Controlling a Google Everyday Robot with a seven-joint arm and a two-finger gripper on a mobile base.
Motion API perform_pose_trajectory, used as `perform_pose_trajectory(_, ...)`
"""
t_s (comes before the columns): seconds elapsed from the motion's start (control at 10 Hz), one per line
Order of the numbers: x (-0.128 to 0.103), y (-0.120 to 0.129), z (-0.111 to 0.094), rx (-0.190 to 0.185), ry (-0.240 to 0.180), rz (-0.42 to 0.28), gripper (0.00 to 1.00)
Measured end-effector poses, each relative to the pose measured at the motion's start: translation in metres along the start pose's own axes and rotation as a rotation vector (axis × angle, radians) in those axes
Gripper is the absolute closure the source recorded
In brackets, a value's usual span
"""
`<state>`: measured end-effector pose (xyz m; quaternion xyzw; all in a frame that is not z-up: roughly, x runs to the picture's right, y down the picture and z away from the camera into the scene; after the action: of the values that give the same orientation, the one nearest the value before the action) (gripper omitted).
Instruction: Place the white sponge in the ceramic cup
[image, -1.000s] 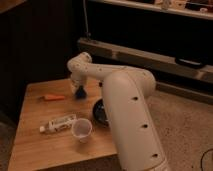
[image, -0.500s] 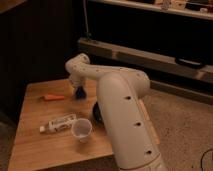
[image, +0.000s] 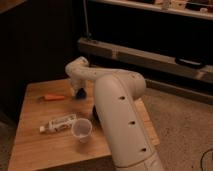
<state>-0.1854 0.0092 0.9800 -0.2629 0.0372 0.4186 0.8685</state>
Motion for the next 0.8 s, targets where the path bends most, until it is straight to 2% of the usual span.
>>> perform_pose_trajectory(0.2,0.0000,0.0013,0.0024,-0.009,0.004,0.005,0.45)
perform_pose_trajectory(0.3,0.0001,0.0018,0.0038,-0.014,0.007,0.005,0.58)
perform_pose_trajectory(0.5,0.0000,0.0018,0.0042,-0.017,0.011,0.005,0.77)
perform_pose_trajectory(0.6,0.0004,0.0008,0.0039,-0.019,0.012,0.007,0.90)
perform_pose_trajectory(0.8,0.0019,-0.0021,-0.0055,-0.028,-0.004,0.002,1.00)
